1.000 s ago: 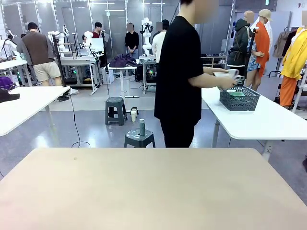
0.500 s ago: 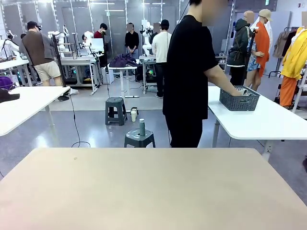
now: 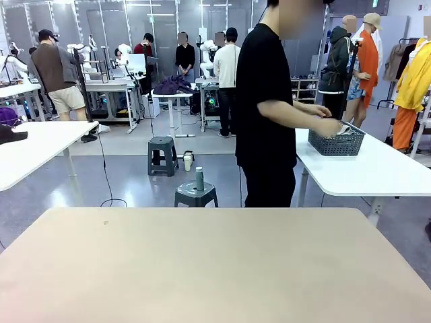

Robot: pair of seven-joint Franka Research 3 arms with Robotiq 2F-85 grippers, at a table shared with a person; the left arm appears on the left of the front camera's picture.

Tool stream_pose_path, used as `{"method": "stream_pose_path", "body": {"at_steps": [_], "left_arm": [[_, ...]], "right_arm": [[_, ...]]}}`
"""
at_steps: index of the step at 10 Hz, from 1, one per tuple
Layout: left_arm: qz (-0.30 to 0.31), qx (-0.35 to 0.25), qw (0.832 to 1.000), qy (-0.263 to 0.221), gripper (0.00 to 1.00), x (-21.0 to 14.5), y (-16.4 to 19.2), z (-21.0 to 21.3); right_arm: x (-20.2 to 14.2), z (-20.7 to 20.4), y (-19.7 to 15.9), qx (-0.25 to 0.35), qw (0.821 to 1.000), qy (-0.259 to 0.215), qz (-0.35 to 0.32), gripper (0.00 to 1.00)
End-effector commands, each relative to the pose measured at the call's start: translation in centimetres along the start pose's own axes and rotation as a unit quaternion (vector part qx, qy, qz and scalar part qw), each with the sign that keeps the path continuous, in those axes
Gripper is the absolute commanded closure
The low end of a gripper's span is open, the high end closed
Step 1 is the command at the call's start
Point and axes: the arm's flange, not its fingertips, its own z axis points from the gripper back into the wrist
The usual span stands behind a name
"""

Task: Fold the towels and place them in the basket.
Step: Stack the folded Towel with hook on the right side of the table.

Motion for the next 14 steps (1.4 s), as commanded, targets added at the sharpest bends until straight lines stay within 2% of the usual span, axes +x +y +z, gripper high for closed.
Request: {"method": "stream_pose_path", "body": {"at_steps": [1,14], "left_arm": [[-0.006,-0.009,1.000,-0.001,0.00,0.09,-0.19,0.14],[-0.006,-0.009,1.000,-0.001,0.00,0.09,-0.19,0.14]], "right_arm": [[0.21,0.19,0.20,0.005,1.000,-0.003,0.007,0.00],[0.21,0.19,0.20,0.005,1.000,-0.003,0.007,0.00]]}}
